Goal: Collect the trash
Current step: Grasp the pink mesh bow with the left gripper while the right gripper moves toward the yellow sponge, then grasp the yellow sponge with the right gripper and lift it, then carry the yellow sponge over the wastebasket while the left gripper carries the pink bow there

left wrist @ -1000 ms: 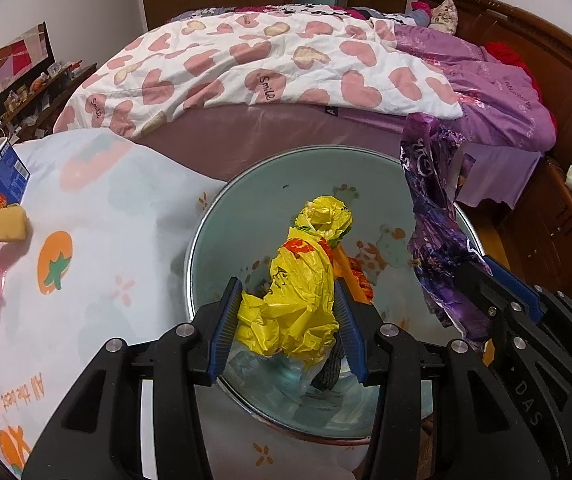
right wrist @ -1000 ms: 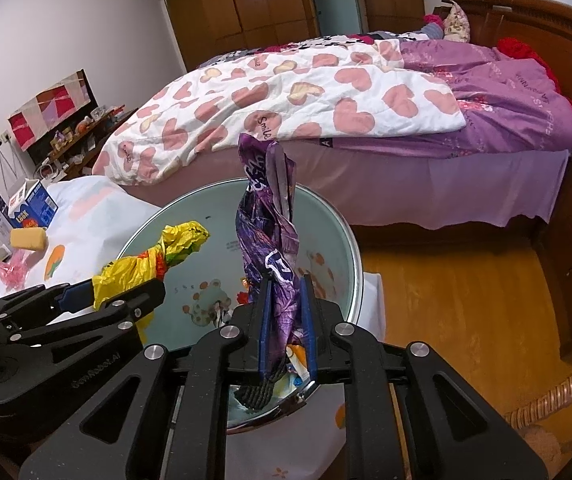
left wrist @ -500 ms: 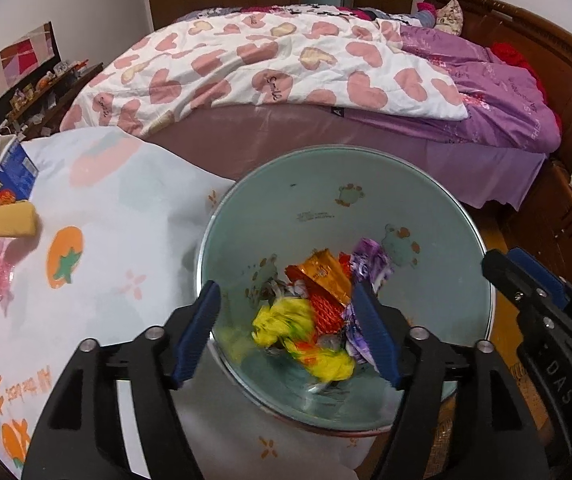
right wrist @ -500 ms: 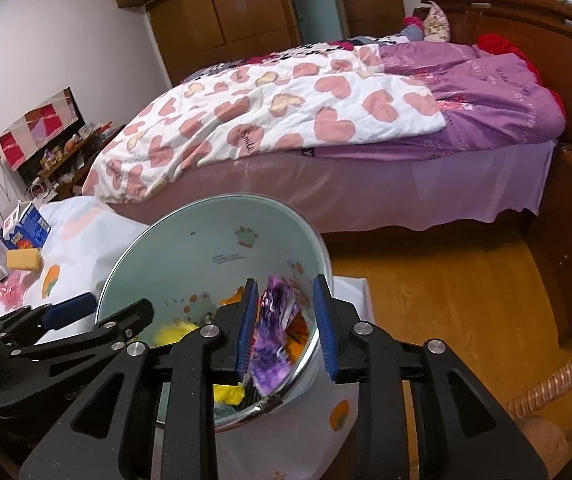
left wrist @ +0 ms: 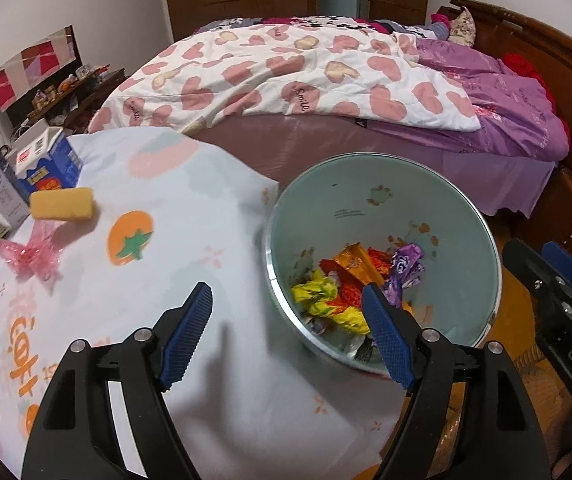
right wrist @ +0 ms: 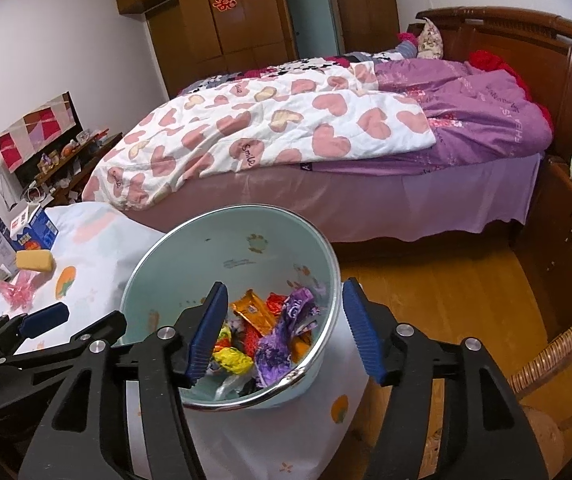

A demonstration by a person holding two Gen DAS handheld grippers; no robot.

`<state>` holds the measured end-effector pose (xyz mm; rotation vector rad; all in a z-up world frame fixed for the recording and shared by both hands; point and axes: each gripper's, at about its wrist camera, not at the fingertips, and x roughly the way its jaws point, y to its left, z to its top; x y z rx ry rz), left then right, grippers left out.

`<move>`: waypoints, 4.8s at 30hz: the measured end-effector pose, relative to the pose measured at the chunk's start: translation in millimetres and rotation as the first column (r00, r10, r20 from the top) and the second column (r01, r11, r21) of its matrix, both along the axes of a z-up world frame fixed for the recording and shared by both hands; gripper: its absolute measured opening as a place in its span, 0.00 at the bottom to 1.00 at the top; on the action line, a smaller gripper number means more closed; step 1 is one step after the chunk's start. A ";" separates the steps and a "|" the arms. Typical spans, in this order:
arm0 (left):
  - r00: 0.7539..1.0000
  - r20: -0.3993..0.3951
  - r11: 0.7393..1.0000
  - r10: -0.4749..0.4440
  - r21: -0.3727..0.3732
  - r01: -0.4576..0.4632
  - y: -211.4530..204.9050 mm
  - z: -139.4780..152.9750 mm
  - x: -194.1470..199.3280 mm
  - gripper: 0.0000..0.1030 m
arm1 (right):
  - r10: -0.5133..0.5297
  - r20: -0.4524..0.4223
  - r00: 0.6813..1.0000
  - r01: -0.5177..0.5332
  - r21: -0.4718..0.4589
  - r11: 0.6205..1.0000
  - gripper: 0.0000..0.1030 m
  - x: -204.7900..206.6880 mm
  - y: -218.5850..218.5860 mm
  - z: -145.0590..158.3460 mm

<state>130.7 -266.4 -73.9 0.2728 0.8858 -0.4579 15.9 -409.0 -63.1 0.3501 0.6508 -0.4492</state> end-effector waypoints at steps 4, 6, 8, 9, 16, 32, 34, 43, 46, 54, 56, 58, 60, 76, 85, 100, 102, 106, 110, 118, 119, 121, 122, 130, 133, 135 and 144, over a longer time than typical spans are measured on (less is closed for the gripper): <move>1.000 0.002 1.000 0.021 -0.006 -0.021 18.0 3.5 -0.1 0.75 | 0.013 -0.003 1.000 -0.013 -0.009 1.000 0.59 3.5 12.8 5.3; 0.999 0.006 0.999 0.032 -0.005 -0.032 28.2 5.3 0.3 0.76 | 0.023 -0.004 1.000 -0.023 -0.014 1.000 0.59 6.3 21.0 7.5; 0.999 0.010 0.999 0.045 -0.005 -0.045 41.1 7.3 1.7 0.76 | 0.033 -0.003 0.999 -0.033 -0.018 0.999 0.59 9.7 29.4 9.8; 0.999 0.009 0.999 0.052 -0.006 -0.052 47.5 8.2 3.2 0.76 | 0.039 -0.001 0.999 -0.039 -0.020 0.999 0.59 11.6 34.0 11.1; 0.995 0.010 0.995 0.097 -0.011 -0.096 89.1 8.9 12.3 0.76 | 0.097 -0.006 0.995 -0.097 -0.029 0.995 0.59 30.6 73.1 13.1; 0.959 -0.013 0.958 0.284 0.032 -0.284 218.6 -14.3 68.3 0.75 | 0.281 -0.057 0.958 -0.284 -0.042 0.958 0.58 101.2 161.5 2.7; 0.953 -0.009 0.953 0.302 0.034 -0.301 233.2 -14.9 77.3 0.75 | 0.308 -0.064 0.949 -0.311 -0.044 0.950 0.58 112.4 171.6 1.0; 0.936 0.014 0.936 0.352 0.015 -0.352 274.8 -4.8 134.8 0.75 | 0.369 -0.090 0.925 -0.373 -0.025 0.928 0.58 152.9 198.2 -8.0; 0.934 0.010 0.934 0.358 -0.006 -0.358 277.0 1.0 157.2 0.75 | 0.372 -0.099 0.923 -0.375 -0.018 0.927 0.58 160.5 199.8 -12.1; 0.931 -0.082 0.933 0.356 -0.025 -0.359 266.5 -27.4 198.2 0.60 | 0.371 -0.122 0.921 -0.375 -0.011 0.927 0.58 166.3 195.9 -21.4; 0.932 -0.069 0.934 0.355 -0.017 -0.357 265.6 -34.7 195.9 0.54 | 0.372 -0.123 0.920 -0.376 -0.007 0.927 0.58 167.3 194.8 -22.8; 0.943 -0.036 0.944 0.331 -0.002 -0.331 261.0 -36.0 191.7 0.43 | 0.372 -0.125 0.920 -0.376 -0.006 0.927 0.58 169.2 194.3 -24.1; 0.953 -0.022 0.953 0.303 -0.002 -0.303 256.9 -36.0 189.0 0.35 | 0.376 -0.127 0.918 -0.380 -0.006 0.925 0.58 170.9 194.8 -23.8; 0.942 0.063 0.939 0.330 0.080 -0.335 310.8 -22.4 168.4 0.25 | 0.420 -0.113 0.901 -0.424 -0.020 0.905 0.58 194.2 219.6 -16.5; 0.927 0.056 0.922 0.372 0.090 -0.375 347.5 -23.6 159.9 0.25 | 0.463 -0.111 0.879 -0.469 -0.036 0.882 0.58 203.8 251.1 -11.7; 0.960 0.042 0.956 0.277 0.093 -0.280 359.6 -22.6 136.6 0.25 | 0.505 -0.108 0.856 -0.511 -0.037 0.859 0.58 216.9 285.8 -9.1; 0.961 0.034 0.956 0.274 0.099 -0.276 358.6 -26.1 135.3 0.25 | 0.516 -0.102 0.850 -0.521 -0.030 0.853 0.58 219.3 292.0 -7.2; 0.960 0.025 0.955 0.279 0.099 -0.280 361.7 -30.4 134.6 0.25 | 0.543 -0.089 0.835 -0.546 -0.027 0.837 0.58 225.1 310.5 -3.1; 0.960 0.027 0.954 0.280 0.103 -0.281 361.7 -31.2 133.1 0.25 | 0.572 -0.098 0.814 -0.576 -0.012 0.817 0.57 236.3 332.5 -7.1; 0.959 0.033 0.954 0.281 0.104 -0.283 364.6 -32.0 132.0 0.25 | 0.583 -0.136 0.801 -0.589 -0.001 0.808 0.50 251.4 352.4 -26.0; 0.959 0.031 0.954 0.283 0.098 -0.284 365.5 -32.2 132.0 0.25 | 0.586 -0.141 0.798 -0.593 -0.001 0.806 0.49 252.5 354.1 -26.9; 0.958 0.031 0.954 0.284 0.095 -0.285 366.0 -32.0 131.8 0.25 | 0.595 -0.154 0.789 -0.601 0.009 0.799 0.43 254.1 357.7 -30.6; 0.958 0.032 0.953 0.285 0.095 -0.287 365.7 -31.8 131.8 0.25 | 0.600 -0.160 0.783 -0.606 0.019 0.795 0.41 255.4 359.5 -33.2; 0.938 0.014 0.937 0.345 0.048 -0.346 389.0 -29.3 127.3 0.25 | 0.626 -0.159 0.764 -0.626 0.055 0.778 0.18 255.5 370.0 -39.4; 0.928 0.017 0.927 0.372 0.044 -0.373 400.6 -27.1 122.0 0.25 | 0.627 -0.131 0.768 -0.620 0.091 0.779 0.15 252.5 363.5 -38.2; 0.920 0.010 0.919 0.392 0.031 -0.392 408.3 -25.2 116.7 0.25 | 0.621 -0.100 0.777 -0.612 0.109 0.783 0.14 245.0 356.0 -33.7; 0.921 0.035 0.921 0.389 -0.013 -0.388 395.6 0.9 90.4 0.25 | 0.556 -0.022 0.831 -0.555 0.026 0.831 0.14 191.3 309.9 1.4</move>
